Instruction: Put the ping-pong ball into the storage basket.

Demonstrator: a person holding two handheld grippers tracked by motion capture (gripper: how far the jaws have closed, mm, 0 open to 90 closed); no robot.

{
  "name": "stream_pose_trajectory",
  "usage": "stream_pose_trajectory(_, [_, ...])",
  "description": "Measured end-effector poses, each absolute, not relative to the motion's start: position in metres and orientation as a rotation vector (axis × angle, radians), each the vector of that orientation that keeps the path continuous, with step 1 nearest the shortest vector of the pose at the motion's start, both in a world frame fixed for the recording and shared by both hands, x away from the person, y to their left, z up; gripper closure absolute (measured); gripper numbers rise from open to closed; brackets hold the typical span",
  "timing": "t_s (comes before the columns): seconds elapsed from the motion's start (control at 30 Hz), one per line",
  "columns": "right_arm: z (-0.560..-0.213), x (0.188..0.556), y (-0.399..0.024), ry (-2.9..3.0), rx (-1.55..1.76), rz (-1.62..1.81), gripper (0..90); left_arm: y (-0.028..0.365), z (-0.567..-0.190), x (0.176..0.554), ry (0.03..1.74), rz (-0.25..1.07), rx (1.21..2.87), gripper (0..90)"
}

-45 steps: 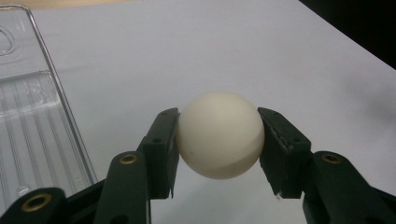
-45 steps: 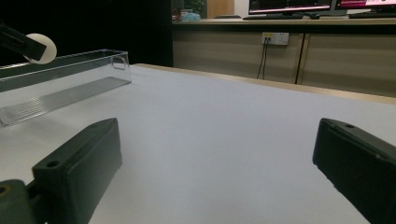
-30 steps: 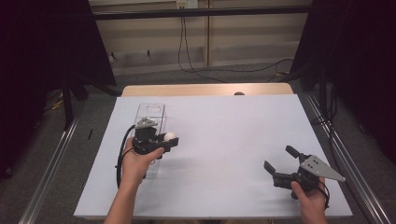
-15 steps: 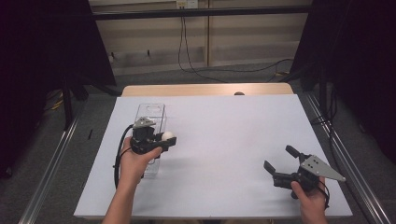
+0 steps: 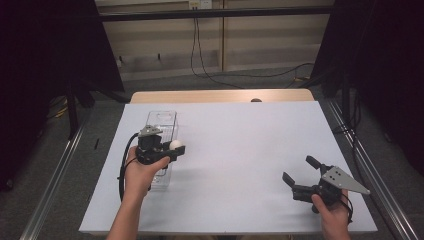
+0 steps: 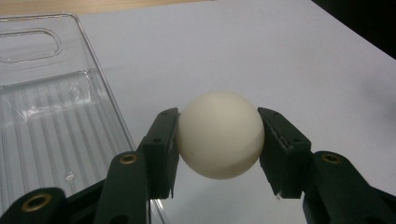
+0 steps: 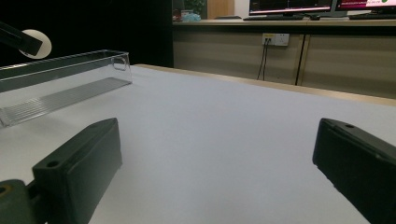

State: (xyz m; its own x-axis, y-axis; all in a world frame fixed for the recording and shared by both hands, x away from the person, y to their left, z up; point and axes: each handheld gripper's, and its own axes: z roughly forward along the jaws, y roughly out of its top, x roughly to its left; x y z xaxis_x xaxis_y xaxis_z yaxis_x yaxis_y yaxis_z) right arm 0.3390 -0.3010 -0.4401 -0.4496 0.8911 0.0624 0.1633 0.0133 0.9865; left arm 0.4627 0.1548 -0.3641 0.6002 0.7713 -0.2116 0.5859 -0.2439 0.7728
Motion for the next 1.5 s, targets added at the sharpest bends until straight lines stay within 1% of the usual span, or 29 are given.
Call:
stream_pose_trajectory(0.57, [-0.440,0.338,-0.301,1.670,1.092,1.493,0.9,0.159,-0.366,0.464,1.120,0.282,1.925,51.2])
stream_pose_trajectory(0.67, [-0.440,0.338,-0.301,1.669,1.091,1.490,0.8,0.160,-0.366,0.464,1.121,0.292,1.925,51.2])
stream_pose_trajectory(0.7, [-0.439,0.338,-0.301,1.670,1.092,1.491,0.7,0.161,-0.365,0.464,1.109,0.295,1.949,51.2])
stream_pose_trajectory(0.77, [-0.440,0.338,-0.301,1.670,1.092,1.490,0.7,0.160,-0.365,0.464,1.124,0.297,1.921,51.2])
stream_pose_trajectory(0.8, [-0.440,0.338,-0.301,1.670,1.091,1.490,0.7,0.162,-0.364,0.465,1.110,0.294,1.943,51.2])
stream_pose_trajectory(1.03, [-0.440,0.339,-0.301,1.673,1.088,1.490,0.7,0.163,-0.364,0.465,1.124,0.299,1.928,51.1])
stream_pose_trajectory(1.07, [-0.440,0.339,-0.301,1.664,1.096,1.495,0.7,0.164,-0.363,0.465,1.110,0.304,1.951,51.1])
stream_pose_trajectory(1.27, [-0.440,0.339,-0.301,1.671,1.085,1.491,0.7,0.167,-0.363,0.466,1.123,0.310,1.945,51.1])
stream_pose_trajectory(1.3, [-0.440,0.339,-0.301,1.673,1.091,1.492,0.7,0.166,-0.364,0.466,1.136,0.316,1.923,51.1])
stream_pose_trajectory(1.33, [-0.440,0.339,-0.301,1.674,1.088,1.489,0.7,0.168,-0.363,0.466,1.123,0.317,1.944,51.2])
stream_pose_trajectory(1.5, [-0.440,0.339,-0.301,1.668,1.090,1.489,0.7,0.169,-0.364,0.466,1.131,0.317,1.931,51.1])
